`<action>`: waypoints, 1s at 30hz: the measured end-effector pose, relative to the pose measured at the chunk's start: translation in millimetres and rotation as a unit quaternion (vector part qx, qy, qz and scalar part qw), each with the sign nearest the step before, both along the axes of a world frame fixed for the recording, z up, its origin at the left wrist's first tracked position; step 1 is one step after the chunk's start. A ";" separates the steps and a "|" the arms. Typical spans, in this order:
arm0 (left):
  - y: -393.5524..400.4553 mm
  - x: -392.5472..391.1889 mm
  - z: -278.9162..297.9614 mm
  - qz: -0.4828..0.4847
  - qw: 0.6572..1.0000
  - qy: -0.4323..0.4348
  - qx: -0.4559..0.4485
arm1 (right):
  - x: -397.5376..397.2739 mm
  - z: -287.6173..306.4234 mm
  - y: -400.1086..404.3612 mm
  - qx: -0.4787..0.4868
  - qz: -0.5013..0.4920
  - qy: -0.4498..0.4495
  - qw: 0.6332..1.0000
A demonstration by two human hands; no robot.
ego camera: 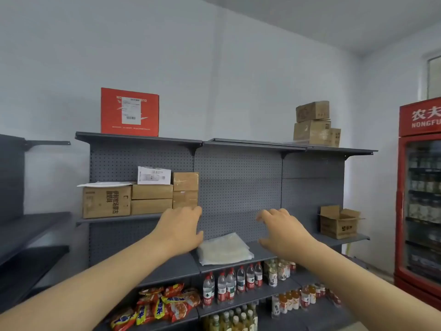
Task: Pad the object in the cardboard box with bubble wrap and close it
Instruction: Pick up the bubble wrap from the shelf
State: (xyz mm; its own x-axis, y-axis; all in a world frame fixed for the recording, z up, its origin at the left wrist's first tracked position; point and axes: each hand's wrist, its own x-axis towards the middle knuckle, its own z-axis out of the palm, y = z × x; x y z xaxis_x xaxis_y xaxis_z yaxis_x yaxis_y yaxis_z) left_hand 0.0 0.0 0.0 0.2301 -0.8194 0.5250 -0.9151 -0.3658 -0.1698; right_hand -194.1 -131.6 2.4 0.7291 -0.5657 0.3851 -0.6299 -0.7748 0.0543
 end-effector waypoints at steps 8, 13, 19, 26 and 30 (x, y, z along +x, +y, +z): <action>-118.8 61.7 15.6 0.016 1.000 -0.001 -0.025 | 55.8 22.2 -123.5 -0.026 0.000 0.013 1.000; -172.1 104.6 11.0 0.018 1.000 0.007 -0.025 | 94.8 14.7 -182.2 -0.015 0.006 0.011 1.000; -243.1 160.2 8.1 0.019 1.000 0.006 -0.013 | 152.6 10.8 -249.9 0.000 0.004 -0.003 1.000; -334.9 224.6 20.1 -0.008 1.000 0.000 -0.020 | 217.0 15.9 -328.8 0.006 -0.014 -0.010 1.000; -387.6 250.4 22.2 -0.020 1.000 0.002 -0.015 | 245.4 15.5 -373.5 0.011 -0.021 -0.022 0.999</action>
